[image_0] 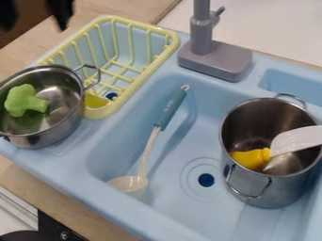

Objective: Moved green brocoli piece from inside the silver pot to the yellow basket

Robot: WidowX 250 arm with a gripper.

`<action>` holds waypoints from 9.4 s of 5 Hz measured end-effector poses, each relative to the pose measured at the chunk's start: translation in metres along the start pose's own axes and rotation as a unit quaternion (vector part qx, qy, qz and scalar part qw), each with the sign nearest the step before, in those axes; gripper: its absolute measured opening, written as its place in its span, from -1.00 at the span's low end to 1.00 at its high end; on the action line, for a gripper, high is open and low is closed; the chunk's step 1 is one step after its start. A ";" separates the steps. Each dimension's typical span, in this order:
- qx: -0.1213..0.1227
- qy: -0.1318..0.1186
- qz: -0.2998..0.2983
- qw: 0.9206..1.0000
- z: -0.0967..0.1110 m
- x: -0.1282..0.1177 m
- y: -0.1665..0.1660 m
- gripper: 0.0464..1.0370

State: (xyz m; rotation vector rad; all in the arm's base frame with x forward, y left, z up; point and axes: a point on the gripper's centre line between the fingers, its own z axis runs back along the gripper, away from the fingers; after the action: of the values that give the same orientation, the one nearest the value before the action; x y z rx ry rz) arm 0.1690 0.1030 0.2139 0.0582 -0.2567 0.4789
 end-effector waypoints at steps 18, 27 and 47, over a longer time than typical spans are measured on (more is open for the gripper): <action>0.035 0.016 0.059 0.997 -0.084 -0.037 0.009 0.43; -0.010 -0.030 0.106 0.994 -0.078 0.085 -0.020 0.40; -0.017 -0.035 0.016 0.999 -0.045 0.046 -0.030 0.93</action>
State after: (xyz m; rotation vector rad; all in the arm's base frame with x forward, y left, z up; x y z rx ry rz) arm 0.2326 0.1019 0.1828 0.0374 -0.3350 0.5044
